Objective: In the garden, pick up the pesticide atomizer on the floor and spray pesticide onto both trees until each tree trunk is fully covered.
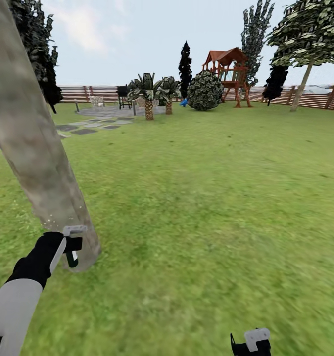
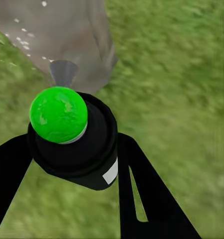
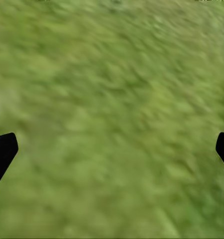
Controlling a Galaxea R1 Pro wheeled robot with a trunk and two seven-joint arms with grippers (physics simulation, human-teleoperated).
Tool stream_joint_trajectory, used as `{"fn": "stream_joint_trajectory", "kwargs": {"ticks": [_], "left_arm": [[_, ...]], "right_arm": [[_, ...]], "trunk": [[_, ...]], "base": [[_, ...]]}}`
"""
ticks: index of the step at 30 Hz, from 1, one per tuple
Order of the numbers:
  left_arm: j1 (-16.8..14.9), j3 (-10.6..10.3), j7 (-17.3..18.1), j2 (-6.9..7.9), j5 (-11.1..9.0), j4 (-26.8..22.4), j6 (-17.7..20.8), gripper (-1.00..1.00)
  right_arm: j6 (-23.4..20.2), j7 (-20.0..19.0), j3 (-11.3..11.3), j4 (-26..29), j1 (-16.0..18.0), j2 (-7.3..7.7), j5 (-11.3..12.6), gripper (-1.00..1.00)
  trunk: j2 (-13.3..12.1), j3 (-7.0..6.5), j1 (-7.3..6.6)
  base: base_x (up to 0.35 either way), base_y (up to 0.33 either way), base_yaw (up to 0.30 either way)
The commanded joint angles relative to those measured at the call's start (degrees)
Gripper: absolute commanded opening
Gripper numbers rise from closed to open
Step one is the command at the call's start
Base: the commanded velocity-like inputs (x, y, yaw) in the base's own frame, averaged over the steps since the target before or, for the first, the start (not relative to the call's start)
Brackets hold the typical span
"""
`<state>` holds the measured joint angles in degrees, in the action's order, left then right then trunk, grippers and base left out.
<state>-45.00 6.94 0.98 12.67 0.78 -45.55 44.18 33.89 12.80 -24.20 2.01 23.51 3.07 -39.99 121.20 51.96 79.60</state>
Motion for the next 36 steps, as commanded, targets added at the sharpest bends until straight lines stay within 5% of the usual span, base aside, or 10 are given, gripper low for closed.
{"fn": "stream_joint_trajectory", "kwargs": {"ticks": [1, 20, 31, 36], "left_arm": [[-0.02, 0.09, 0.09, -0.02, 0.1, -0.07, 0.29, -1.0], [3.4, 0.67, -0.02, 2.6, 0.89, 0.28, 0.29, -1.0], [4.37, 0.51, -0.07, 2.61, 0.86, 0.63, 0.22, -1.0], [6.6, 0.92, -1.87, 3.79, 0.9, 2.94, -0.2, -1.0]], "right_arm": [[0.12, 0.39, -0.24, -0.09, 0.05, 0.01, -0.61, 1.0], [0.12, 0.36, -0.23, -0.1, 0.05, -0.08, -0.61, 1.0], [0.12, 0.3, -0.25, -0.1, 0.05, 0.01, -0.61, 1.0], [0.12, 0.3, -0.23, -0.12, 0.05, -0.07, -0.61, 1.0]], "trunk": [[0.02, 0.05, 0.02], [0.02, 0.05, 0.02], [0.02, 0.05, 0.02], [0.02, 0.05, 0.02]], "base": [[0.238, -0.191, 0.125], [0.239, -0.189, 0.263], [0.116, -0.237, 0.015], [0.0, -0.273, 0.074]]}}
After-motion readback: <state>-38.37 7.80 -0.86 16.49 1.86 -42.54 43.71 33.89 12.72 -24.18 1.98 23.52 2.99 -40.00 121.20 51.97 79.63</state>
